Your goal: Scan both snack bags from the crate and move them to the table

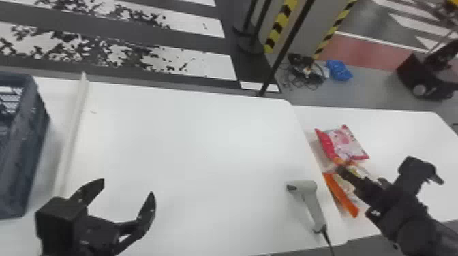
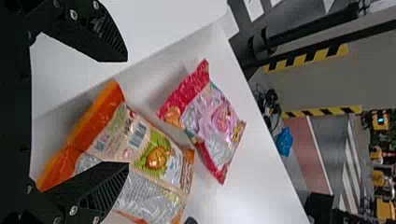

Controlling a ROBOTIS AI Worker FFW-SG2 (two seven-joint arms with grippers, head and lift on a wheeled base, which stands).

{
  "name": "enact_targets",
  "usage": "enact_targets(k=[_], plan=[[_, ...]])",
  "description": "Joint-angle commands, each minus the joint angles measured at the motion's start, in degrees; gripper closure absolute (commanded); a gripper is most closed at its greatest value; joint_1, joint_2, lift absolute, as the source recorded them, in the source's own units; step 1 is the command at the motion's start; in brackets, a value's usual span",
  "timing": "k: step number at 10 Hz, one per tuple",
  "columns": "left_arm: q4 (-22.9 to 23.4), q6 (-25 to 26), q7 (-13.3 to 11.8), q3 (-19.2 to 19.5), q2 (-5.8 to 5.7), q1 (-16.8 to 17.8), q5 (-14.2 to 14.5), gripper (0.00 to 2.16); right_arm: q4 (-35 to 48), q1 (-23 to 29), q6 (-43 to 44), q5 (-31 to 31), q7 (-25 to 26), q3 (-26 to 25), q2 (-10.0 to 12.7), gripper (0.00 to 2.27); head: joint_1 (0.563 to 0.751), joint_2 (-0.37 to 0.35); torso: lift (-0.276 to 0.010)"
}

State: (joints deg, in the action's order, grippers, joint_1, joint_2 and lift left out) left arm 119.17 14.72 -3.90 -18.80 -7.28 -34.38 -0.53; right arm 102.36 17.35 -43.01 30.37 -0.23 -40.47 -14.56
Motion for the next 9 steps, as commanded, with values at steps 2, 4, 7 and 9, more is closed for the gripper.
enact_targets(k=[2, 4, 7, 9], plan=[[2.21, 0.01, 1.00, -0.10, 0.25, 0.72, 0.00, 0.07, 21.04, 9.19, 2.79, 1.00, -4.87, 4.61, 9.20, 0.08, 0.695, -0.350, -0.087], [8.10, -1.40, 1.71, 1.92, -0.98, -1.39, -0.18, 0.07, 28.95, 14.55, 8.06, -5.85, -6.54, 16.65, 10.69, 0.09, 0.695, -0.350, -0.087], [9.86, -17.57, 5.84, 4.38, -4.50, -9.04, -0.35, 0.07, 30.00, 23.78, 26.87, -11.04, -8.74, 27.99, 11.13, 0.09, 0.695, -0.347, -0.087], [10.03, -24.60, 6.45, 7.02, -4.50, -13.43, 0.79, 0.07, 29.21, 29.32, 35.49, -10.33, -9.53, 29.39, 11.22, 0.09, 0.695, -0.261, -0.087]])
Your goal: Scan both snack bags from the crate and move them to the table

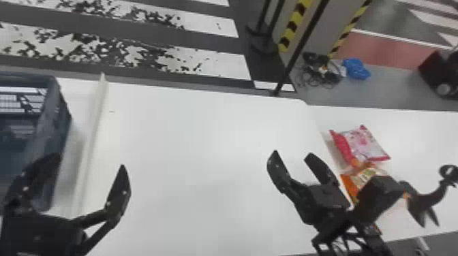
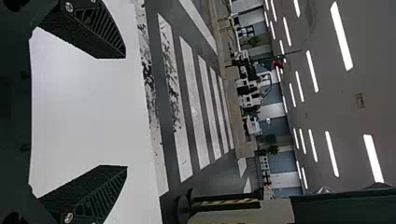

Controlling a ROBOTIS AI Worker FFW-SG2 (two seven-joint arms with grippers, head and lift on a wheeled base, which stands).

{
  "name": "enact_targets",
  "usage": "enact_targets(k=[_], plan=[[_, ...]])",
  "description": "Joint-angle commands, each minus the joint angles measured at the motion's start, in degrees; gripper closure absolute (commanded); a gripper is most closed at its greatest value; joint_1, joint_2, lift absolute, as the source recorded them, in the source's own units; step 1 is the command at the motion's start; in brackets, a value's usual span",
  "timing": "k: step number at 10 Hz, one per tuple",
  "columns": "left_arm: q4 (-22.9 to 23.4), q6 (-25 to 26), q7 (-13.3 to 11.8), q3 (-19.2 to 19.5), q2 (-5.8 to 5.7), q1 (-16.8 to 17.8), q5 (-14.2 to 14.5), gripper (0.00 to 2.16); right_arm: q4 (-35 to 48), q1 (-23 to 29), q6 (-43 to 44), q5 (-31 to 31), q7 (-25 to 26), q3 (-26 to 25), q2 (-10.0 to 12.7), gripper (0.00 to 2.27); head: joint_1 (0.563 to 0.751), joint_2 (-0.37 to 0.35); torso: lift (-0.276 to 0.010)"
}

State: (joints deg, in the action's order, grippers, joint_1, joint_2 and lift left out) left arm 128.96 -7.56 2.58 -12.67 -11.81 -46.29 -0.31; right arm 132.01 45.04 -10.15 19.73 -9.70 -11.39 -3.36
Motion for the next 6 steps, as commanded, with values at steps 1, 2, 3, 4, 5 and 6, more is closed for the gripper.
enact_targets(k=[1, 2, 3, 4, 5, 6], plan=[[0.33, -3.03, -0.03, 1.51, 0.03, -3.28, 2.24, 0.07, -2.37, 2.77, 4.39, 1.72, -0.76, -0.03, -0.15, 0.09, 0.695, -0.250, -0.087], [0.41, -2.85, -0.55, 1.77, 0.12, -5.39, 3.12, 0.07, -6.23, 3.56, 7.73, 3.39, -1.81, -0.74, -0.68, 0.09, 0.695, -0.239, -0.087], [0.85, -2.50, -0.55, 1.77, 0.21, -7.41, 4.35, 0.08, -8.78, 4.88, 8.61, 5.76, -3.31, -1.79, -0.77, 0.09, 0.695, -0.244, -0.087], [1.38, -1.80, -0.55, 1.86, 0.03, -9.08, 4.79, 0.08, -10.37, 6.20, 8.61, 8.13, -5.06, -3.20, -1.30, 0.09, 0.695, -0.269, -0.087], [1.38, -0.21, -0.64, 3.53, 0.12, -9.96, 6.20, 0.08, -10.54, 8.66, 9.13, 8.92, -6.47, -4.25, -1.74, 0.09, 0.695, -0.297, -0.087], [1.65, 0.14, -1.52, 6.25, 0.30, -11.19, 9.28, 0.08, -10.45, 10.86, 9.66, 10.42, -7.79, -5.48, -2.00, 0.09, 0.695, -0.317, -0.087]])
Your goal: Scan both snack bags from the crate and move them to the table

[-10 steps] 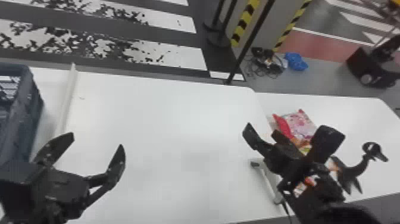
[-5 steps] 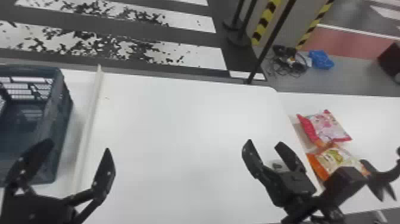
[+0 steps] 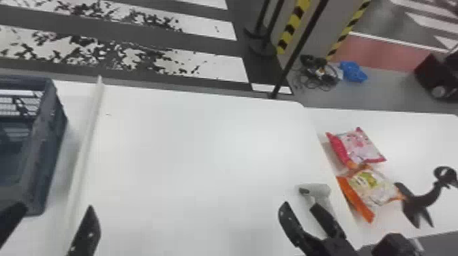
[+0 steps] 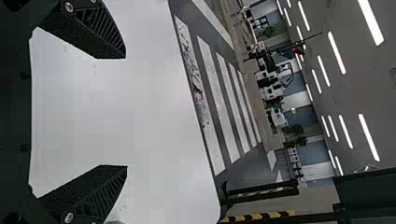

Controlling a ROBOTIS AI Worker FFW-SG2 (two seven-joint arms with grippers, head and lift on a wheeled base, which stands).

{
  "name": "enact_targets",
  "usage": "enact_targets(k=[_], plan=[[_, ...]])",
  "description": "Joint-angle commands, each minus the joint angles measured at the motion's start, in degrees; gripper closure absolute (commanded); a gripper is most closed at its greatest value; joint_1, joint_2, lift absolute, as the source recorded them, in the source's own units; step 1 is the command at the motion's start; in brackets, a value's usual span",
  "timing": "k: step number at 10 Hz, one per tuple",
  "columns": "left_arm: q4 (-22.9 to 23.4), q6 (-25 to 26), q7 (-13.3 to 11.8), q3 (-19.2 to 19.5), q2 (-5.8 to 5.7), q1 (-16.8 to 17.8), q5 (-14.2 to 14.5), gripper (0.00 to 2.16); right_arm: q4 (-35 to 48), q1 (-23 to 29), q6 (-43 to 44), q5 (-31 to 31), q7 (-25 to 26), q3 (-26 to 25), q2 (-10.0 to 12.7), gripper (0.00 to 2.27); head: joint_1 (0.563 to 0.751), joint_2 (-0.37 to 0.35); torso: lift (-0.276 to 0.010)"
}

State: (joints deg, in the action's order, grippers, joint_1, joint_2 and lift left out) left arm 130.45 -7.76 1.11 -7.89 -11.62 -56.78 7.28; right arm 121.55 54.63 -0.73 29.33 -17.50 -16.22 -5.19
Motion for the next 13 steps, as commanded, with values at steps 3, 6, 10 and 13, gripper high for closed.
enact_targets(k=[3, 6, 10, 13], plan=[[1.91, 0.34, -1.38, 3.49, 0.19, -3.42, 2.65, 0.08, 1.14, 5.22, 6.92, 2.22, -1.22, -1.54, -0.17, 0.09, 0.695, -0.312, -0.087], [4.11, -0.36, -0.32, 1.65, 0.28, -4.92, 0.10, 0.09, 3.52, 5.49, 9.74, -0.59, 3.08, 1.28, -0.17, 0.10, 0.695, -0.338, -0.087], [3.93, -0.18, 1.26, 0.94, 0.19, -4.92, -0.34, 0.09, 5.36, 5.75, 8.33, -4.81, 8.53, 4.79, -0.34, 0.10, 0.695, -0.313, -0.087], [3.93, -0.18, 1.44, 0.94, -0.07, -4.83, -0.42, 0.09, 6.42, 6.45, 7.80, -4.90, 9.59, 5.23, -0.08, 0.09, 0.695, -0.286, -0.087]])
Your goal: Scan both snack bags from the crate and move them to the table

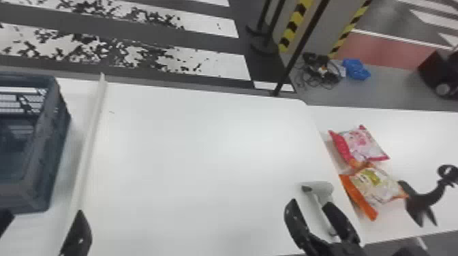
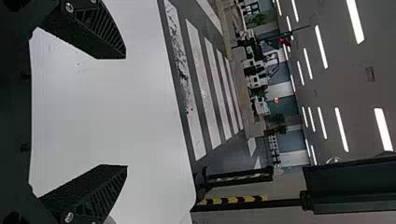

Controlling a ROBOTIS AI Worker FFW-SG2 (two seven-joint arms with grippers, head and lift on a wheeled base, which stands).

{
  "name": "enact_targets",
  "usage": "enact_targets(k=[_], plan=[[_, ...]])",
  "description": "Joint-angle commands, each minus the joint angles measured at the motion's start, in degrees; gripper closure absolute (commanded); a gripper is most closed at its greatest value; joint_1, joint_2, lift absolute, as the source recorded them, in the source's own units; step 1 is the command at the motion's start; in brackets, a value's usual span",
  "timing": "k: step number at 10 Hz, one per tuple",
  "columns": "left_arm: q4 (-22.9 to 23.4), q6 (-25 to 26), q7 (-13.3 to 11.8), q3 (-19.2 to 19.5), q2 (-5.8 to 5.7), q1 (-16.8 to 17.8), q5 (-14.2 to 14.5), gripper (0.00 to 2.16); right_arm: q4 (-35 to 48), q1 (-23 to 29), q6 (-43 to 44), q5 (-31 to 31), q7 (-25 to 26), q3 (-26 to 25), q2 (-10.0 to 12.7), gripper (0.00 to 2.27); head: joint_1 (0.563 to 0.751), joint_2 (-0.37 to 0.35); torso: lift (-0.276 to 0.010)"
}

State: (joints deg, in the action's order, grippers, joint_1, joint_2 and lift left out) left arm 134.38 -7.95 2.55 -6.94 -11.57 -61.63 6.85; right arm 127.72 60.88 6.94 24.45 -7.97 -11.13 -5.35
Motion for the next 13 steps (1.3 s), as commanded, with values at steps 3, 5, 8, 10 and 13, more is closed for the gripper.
enact_targets(k=[3, 5, 8, 10, 13], plan=[[-0.17, -0.18, 0.00, 0.00, -0.47, 0.37, 0.00, 0.09, 1.83, 1.17, 0.13, -1.77, 1.73, 1.02, 0.26, 0.09, 0.695, -0.282, -0.087], [-0.61, 0.00, 0.00, 0.00, -1.17, 0.90, 0.44, 0.09, 2.62, 1.78, 0.13, -2.48, 1.73, 1.46, 0.87, 0.09, 0.695, -0.276, -0.087], [-1.23, 0.00, -0.09, -0.09, -1.26, 1.51, 0.62, 0.09, 2.62, 2.05, 0.13, -2.74, 1.73, 1.63, 1.14, 0.09, 0.695, -0.266, -0.087], [-1.23, 0.00, -0.18, -0.09, -1.26, 1.60, 0.62, 0.09, 2.62, 2.14, 0.13, -2.74, 1.73, 1.99, 1.05, 0.09, 0.695, -0.263, -0.087], [-1.40, 0.00, -0.53, -0.18, -1.26, 1.86, 0.62, 0.09, 2.70, 2.31, 0.30, -3.00, 1.73, 2.16, 1.05, 0.10, 0.695, -0.257, -0.087]])
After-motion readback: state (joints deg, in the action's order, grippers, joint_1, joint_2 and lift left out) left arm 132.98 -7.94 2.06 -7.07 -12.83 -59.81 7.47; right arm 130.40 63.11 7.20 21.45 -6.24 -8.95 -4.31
